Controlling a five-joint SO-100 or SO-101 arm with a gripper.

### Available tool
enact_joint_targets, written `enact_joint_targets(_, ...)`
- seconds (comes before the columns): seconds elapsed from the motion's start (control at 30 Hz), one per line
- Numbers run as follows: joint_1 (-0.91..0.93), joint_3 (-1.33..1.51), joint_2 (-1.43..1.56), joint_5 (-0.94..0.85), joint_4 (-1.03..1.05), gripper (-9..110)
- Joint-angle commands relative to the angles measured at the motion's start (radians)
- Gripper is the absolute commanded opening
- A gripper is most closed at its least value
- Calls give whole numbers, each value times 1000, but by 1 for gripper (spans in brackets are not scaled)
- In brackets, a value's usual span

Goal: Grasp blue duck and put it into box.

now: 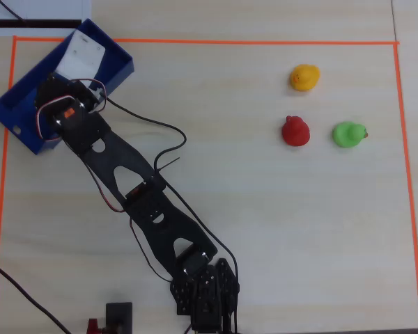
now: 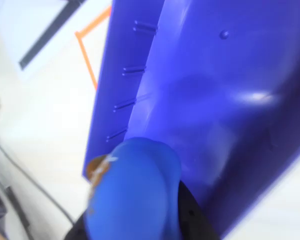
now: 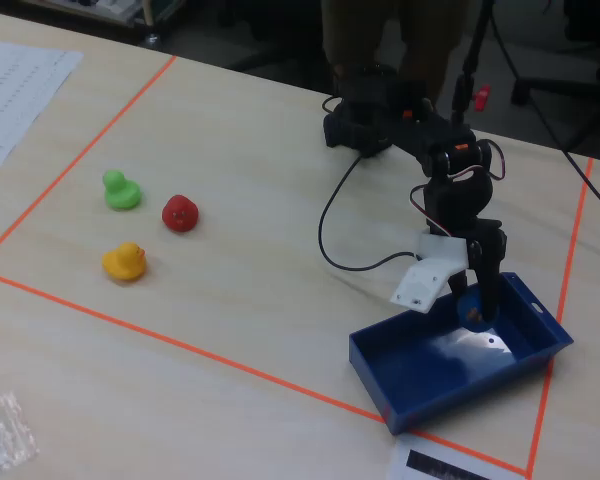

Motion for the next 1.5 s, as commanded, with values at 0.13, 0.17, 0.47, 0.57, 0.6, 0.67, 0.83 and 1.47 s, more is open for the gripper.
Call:
enact_joint_targets(0.13,48,-121,-18,-69,94,38)
enact_joint_targets(0.17,54,-127,-8,-75,118,38)
enact_joint_targets(0.47,222,755,764,-126,-84,0)
enact_joint_targets(0.57,321,1161,1034,-216,-253,0)
enact_joint_targets(0.6,350,1275,1098,-255,-288,0)
enact_joint_targets(0.67,408,1539,1236,-342,-397,0)
enact_joint_targets(0.83,526,2143,1589,-535,-646,0)
enact_joint_targets(1.47,540,2862,2591,-716,-137,0)
